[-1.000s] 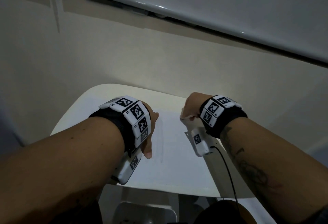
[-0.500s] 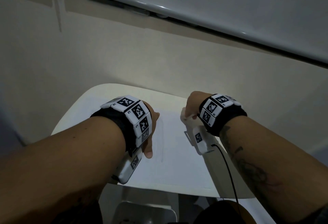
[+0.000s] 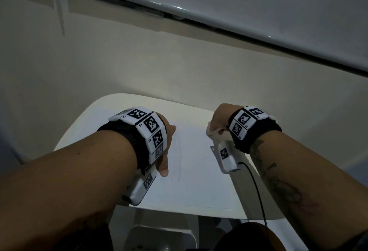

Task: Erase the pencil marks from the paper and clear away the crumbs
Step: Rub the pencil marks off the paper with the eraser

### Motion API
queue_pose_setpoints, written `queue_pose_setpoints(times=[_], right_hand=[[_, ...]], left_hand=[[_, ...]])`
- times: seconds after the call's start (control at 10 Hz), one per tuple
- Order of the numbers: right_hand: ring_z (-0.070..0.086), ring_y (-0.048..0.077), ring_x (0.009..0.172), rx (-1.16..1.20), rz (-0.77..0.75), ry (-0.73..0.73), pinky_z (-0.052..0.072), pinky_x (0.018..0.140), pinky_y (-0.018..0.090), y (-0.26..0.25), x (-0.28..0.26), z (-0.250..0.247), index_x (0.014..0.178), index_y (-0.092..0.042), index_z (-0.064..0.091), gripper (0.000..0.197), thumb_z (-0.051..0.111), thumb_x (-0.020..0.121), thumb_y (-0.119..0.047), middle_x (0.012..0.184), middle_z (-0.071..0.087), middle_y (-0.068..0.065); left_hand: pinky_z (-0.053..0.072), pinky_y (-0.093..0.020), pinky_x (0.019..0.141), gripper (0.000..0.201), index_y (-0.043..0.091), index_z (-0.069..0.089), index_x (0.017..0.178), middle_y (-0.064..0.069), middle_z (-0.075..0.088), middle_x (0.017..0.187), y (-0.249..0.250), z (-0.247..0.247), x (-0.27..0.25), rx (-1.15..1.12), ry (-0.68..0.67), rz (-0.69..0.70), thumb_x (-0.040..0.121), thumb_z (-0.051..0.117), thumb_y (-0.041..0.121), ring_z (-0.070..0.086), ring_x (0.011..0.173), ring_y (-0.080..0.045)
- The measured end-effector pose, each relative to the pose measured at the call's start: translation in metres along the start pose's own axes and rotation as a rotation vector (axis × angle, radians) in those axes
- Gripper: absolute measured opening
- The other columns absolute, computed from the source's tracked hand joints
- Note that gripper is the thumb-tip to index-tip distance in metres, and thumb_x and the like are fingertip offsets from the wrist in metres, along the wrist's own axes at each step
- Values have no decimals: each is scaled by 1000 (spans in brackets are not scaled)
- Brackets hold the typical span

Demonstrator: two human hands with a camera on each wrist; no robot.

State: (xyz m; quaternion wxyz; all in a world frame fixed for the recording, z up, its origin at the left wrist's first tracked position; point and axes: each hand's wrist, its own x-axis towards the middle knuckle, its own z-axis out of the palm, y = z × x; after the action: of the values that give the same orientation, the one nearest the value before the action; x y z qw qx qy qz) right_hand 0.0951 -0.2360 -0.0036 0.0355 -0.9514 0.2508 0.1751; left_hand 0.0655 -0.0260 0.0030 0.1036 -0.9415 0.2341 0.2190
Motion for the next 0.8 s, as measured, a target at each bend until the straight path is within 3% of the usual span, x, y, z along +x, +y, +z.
queue_pose_setpoints(times=[0.1, 0.2, 0.3, 0.4, 0.5, 0.6, 0.7, 0.8], right_hand=[[55, 20, 60, 37, -101, -38, 46, 63, 28, -6, -29, -4, 78, -10, 74, 25, 76, 82, -35, 71, 67, 0], [43, 21, 64, 170, -176, -111, 35, 64, 32, -14, -48, -6, 81, -16, 74, 14, 77, 77, -29, 70, 57, 5], [47, 21, 59, 146, -132, -78, 38, 61, 32, 7, -38, 0, 70, -16, 67, 19, 79, 75, -31, 66, 62, 3], [64, 22, 61, 107, -58, -4, 50, 61, 28, 30, -36, -6, 81, -10, 78, 26, 81, 74, -35, 78, 76, 5], [53, 22, 58, 264, -112, -60, 43, 61, 31, 36, -43, -6, 93, -6, 78, 26, 82, 77, -26, 81, 71, 9], [44, 20, 54, 331, -124, -126, 36, 58, 29, 33, -57, -4, 98, -3, 76, 28, 80, 80, -24, 80, 65, 10], [54, 23, 63, 141, -57, -52, 41, 59, 25, 37, -59, -2, 104, -4, 74, 29, 75, 84, -26, 94, 74, 7], [52, 22, 60, 479, -54, 9, 42, 59, 26, 47, -60, 2, 99, 0, 72, 22, 71, 86, -18, 79, 68, 8]], left_hand=[[36, -38, 107, 94, 22, 28, 154, -5, 36, 154, -11, 13, 21, -64, 48, 58, 78, 74, 52, 40, 138, -26], [35, -29, 84, 173, 42, 15, 153, 21, 36, 146, -16, 21, 28, 8, -56, 134, -7, 62, 88, 48, 122, -3], [36, -33, 88, 172, 42, 5, 154, 17, 32, 152, -17, 23, 31, 11, -55, 139, 1, 69, 89, 44, 131, -9], [28, -35, 81, 175, 43, 4, 153, 11, 29, 156, -16, 21, 32, 49, -16, 134, -5, 63, 90, 40, 137, -16], [29, -35, 80, 161, 43, 14, 153, 14, 37, 148, -14, 17, 28, 43, -31, 138, 11, 76, 84, 44, 130, -13], [31, -35, 100, 155, 38, 0, 156, 12, 16, 161, -14, 16, 27, 13, -53, 137, 31, 85, 73, 28, 144, -13], [32, -38, 103, 165, 33, 2, 156, 3, 11, 164, -13, 14, 28, 45, -80, 146, 18, 82, 75, 23, 148, -18], [33, -40, 107, 149, 27, 2, 157, -4, 15, 163, -11, 13, 28, 77, -46, 152, 42, 87, 69, 25, 147, -21]])
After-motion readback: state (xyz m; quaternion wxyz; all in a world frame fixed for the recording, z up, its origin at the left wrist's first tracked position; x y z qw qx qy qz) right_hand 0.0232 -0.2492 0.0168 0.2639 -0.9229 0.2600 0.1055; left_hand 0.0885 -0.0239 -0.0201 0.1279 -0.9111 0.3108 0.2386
